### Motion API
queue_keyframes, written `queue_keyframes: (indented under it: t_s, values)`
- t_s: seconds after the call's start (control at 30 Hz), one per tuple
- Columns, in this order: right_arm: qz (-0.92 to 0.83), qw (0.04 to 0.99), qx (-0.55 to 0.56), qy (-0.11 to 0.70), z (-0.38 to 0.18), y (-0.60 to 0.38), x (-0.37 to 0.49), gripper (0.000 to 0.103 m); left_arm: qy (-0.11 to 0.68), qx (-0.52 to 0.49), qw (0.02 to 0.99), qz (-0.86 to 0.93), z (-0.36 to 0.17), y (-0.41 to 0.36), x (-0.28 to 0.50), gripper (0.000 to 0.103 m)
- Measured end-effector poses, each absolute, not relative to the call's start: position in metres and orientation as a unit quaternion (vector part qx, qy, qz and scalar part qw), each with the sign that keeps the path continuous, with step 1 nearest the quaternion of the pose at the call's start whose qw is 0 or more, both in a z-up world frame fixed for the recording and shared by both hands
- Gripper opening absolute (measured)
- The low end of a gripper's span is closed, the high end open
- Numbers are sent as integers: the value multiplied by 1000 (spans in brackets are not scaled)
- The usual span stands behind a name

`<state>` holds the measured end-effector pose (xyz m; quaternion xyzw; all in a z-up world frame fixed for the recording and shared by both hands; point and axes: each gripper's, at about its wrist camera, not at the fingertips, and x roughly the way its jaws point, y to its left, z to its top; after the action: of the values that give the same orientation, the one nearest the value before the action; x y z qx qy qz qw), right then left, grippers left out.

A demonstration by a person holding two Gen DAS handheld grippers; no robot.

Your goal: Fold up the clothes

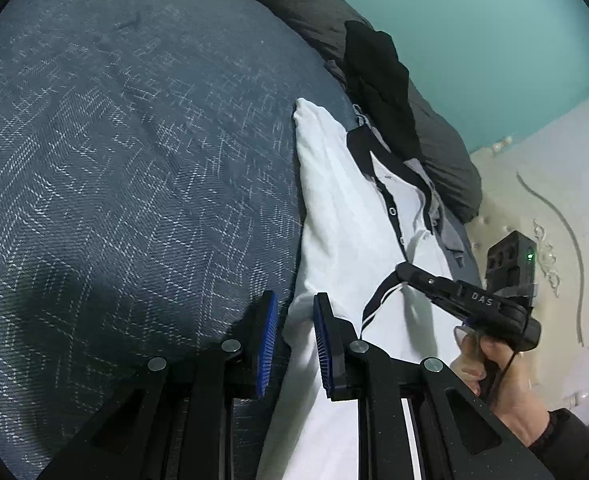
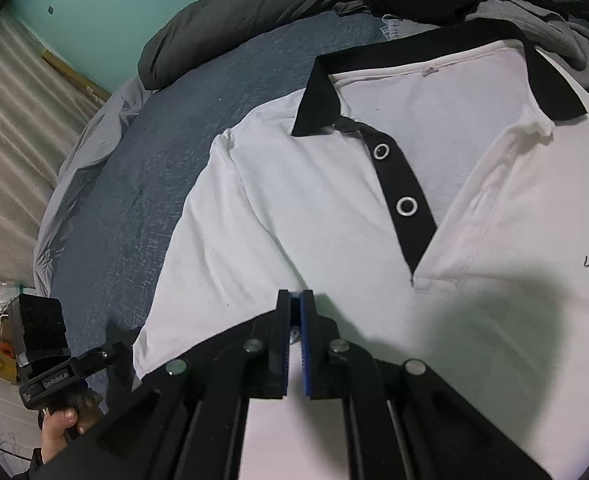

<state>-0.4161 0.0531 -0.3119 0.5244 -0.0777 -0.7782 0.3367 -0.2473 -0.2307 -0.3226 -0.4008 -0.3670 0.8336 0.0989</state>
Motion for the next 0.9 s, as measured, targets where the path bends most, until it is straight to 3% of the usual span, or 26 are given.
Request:
queue_keyframes:
  t_s: [0.1,0.5,0.7,0.8,0.9]
  values:
    - [-782,334,520,-83,-308,57,-417,4,-364,-398,108,835,-320,-230,-247,7]
    - [-776,333,532,-66,-307,47,-430,4,-349,-412,111,835,-320,-224,-248,7]
    - [-773,329,538,-71,-313,50,-429,4,-373,-403,120,827,-319,-228,-249,10]
    - [-773,330,537,-68,-313,48,-429,4,-385,-404,136,819,-322,-228,-252,25]
    - [-773,329,539,-67,-314,47,-429,4,-377,-410,136,819,-325,-222,-255,23]
